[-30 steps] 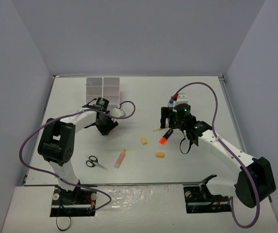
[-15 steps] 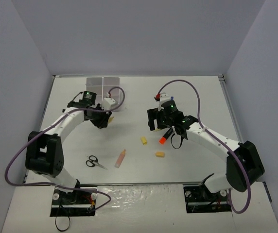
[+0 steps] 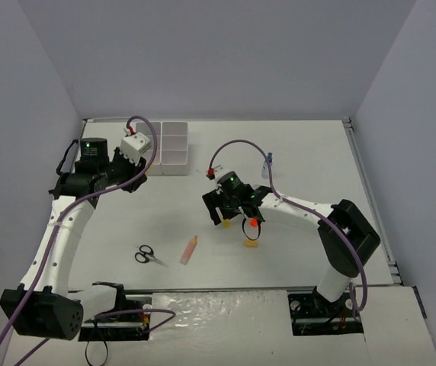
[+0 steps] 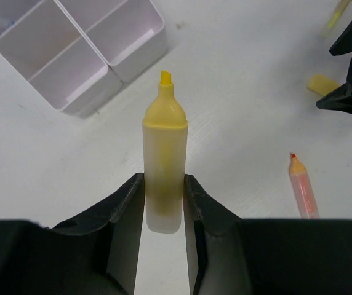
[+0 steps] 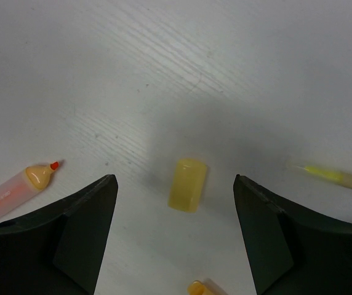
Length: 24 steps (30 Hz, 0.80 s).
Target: Sort the stationery into containers
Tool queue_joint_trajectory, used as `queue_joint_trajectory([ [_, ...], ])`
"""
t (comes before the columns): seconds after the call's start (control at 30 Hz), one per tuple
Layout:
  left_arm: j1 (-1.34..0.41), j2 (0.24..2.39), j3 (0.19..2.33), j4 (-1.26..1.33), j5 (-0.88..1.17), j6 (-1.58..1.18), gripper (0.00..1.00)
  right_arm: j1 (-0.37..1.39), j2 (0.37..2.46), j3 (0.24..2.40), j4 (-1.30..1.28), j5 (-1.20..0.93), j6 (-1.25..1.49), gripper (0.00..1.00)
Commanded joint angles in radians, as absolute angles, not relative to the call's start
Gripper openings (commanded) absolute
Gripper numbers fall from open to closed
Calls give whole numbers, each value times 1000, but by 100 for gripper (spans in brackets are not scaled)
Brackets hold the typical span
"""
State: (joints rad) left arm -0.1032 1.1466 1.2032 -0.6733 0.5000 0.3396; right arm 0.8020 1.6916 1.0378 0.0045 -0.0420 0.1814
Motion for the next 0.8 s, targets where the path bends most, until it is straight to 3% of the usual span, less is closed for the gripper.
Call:
queue_joint_trajectory([
  [0.0, -93, 1109, 1166, -694, 445, 345, 0, 813, 1739, 1127, -62, 16, 189, 67],
  [0.77, -94, 1109, 1132, -675, 469, 341, 0, 838, 1881, 1205, -158, 81, 222, 43],
])
